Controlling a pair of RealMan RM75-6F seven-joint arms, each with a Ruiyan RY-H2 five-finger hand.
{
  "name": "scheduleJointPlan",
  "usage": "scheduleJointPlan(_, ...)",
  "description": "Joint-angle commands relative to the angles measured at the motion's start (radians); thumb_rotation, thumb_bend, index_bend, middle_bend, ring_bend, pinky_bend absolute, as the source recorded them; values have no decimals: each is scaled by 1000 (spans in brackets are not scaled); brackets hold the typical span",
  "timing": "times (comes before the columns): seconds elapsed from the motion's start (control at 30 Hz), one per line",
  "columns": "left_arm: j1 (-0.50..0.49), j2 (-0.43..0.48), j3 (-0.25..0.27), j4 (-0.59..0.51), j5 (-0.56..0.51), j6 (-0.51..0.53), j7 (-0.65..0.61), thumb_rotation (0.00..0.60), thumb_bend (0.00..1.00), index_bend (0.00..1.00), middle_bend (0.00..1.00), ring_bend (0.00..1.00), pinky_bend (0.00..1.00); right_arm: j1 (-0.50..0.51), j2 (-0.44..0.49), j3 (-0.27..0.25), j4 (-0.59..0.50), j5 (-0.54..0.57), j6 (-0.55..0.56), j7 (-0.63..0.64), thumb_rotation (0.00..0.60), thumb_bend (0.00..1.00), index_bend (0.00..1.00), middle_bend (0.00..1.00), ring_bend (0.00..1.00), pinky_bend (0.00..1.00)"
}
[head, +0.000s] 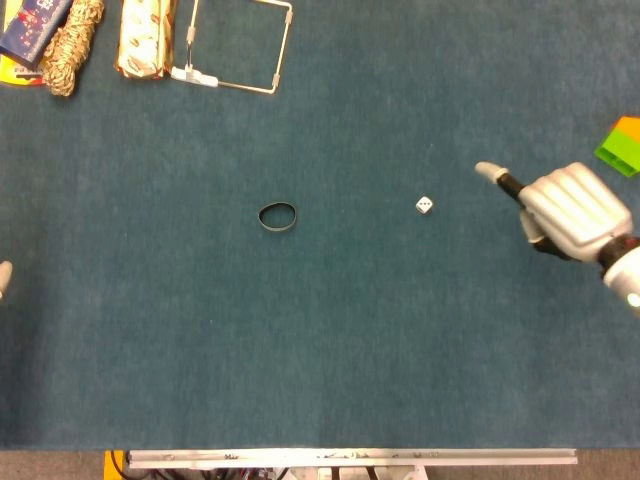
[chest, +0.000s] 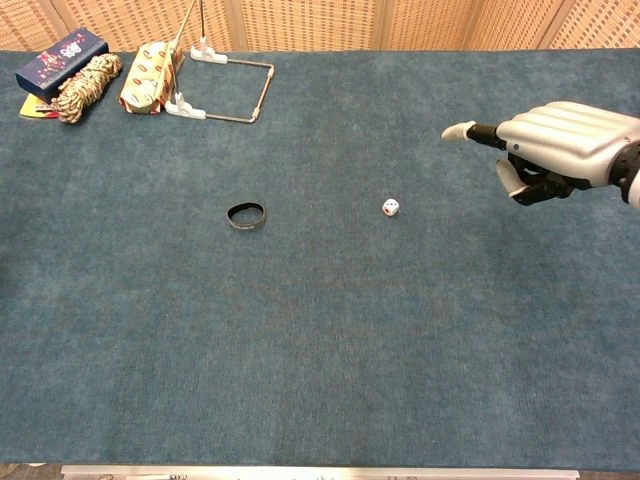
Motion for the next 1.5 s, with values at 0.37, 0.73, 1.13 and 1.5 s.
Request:
scheduleJointPlan(0.37, 2, -1, 1, -3, -6, -4, 8, 600, 228, 208, 303, 301, 256, 230, -101, -112, 21, 348, -61, -215, 600, 976, 0, 1000, 1000, 1000)
scheduleJointPlan(0.73, 6, -4, 2, 10, -8, -4, -2, 600, 227, 208, 303, 301, 256, 336, -219, -177, 96, 511, 14, -279, 600, 976, 0, 1000, 1000, 1000)
scheduleJointPlan(1.13, 7, -9, 1, 21, -14, -7, -10, 600, 227, 208, 303, 300, 256, 397, -263, -192, 162, 588, 15, -249, 600, 976, 0, 1000, 1000, 1000)
scheduleJointPlan(1.5, 10, -10, 0, 31, -17, -6, -16, 600, 227, 208, 303, 300, 256, 429, -296, -211, 184, 593, 9, -225, 600, 976, 0, 1000, 1000, 1000)
